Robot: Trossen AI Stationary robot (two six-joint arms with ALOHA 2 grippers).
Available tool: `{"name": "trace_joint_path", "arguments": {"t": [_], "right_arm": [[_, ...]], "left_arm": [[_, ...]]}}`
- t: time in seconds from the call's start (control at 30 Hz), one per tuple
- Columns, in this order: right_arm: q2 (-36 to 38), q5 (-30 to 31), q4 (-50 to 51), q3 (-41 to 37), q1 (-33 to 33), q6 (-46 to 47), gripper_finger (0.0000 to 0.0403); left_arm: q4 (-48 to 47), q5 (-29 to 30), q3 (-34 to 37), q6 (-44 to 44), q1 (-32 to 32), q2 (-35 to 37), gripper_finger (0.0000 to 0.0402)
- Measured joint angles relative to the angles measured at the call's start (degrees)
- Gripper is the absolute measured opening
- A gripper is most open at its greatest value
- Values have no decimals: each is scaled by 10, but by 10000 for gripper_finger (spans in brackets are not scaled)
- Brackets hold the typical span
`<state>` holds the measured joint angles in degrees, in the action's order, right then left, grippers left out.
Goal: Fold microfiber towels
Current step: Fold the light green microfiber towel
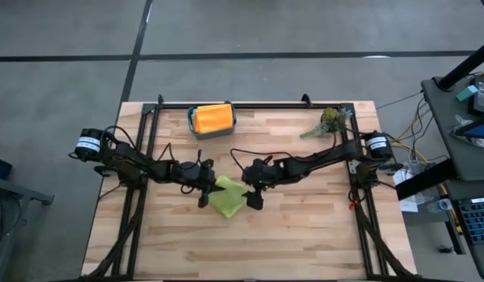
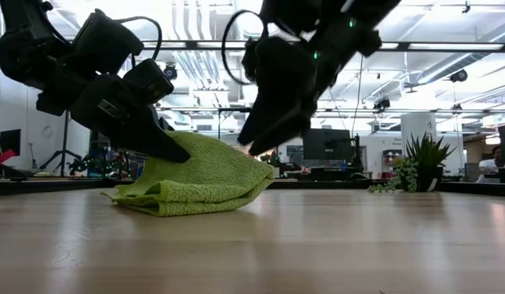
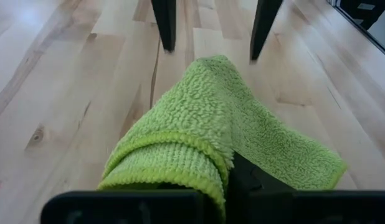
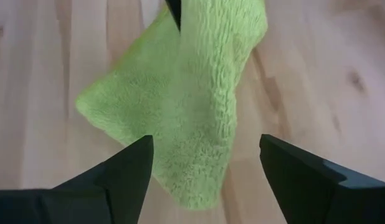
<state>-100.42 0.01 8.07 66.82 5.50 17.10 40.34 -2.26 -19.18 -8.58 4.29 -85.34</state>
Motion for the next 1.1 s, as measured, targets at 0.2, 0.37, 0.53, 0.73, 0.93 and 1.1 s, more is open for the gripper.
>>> {"name": "trace_joint_path", "arguments": {"t": [0.2, 0.37, 0.53, 0.73, 0.93, 1.1], "right_arm": [[-40, 0, -24, -5, 0, 9, 265], [-57, 0, -41, -6, 0, -7, 202], [-45, 0, -42, -5, -2, -28, 64], [-19, 0, -41, -4, -5, -53, 18], [-13, 13, -38, 17, -23, -95, 10], [-12, 18, -41, 40, -51, -127, 9]], "left_arm": [[0, 0, 0, 1, 0, 0, 0], [0, 0, 0, 1, 0, 0, 0], [-3, 5, 0, 1, 0, 2, 0], [-5, 13, 0, -1, -2, 30, 0], [-36, 42, 0, 0, -3, 84, 0], [-128, 100, -1, 4, -13, 150, 0]]}}
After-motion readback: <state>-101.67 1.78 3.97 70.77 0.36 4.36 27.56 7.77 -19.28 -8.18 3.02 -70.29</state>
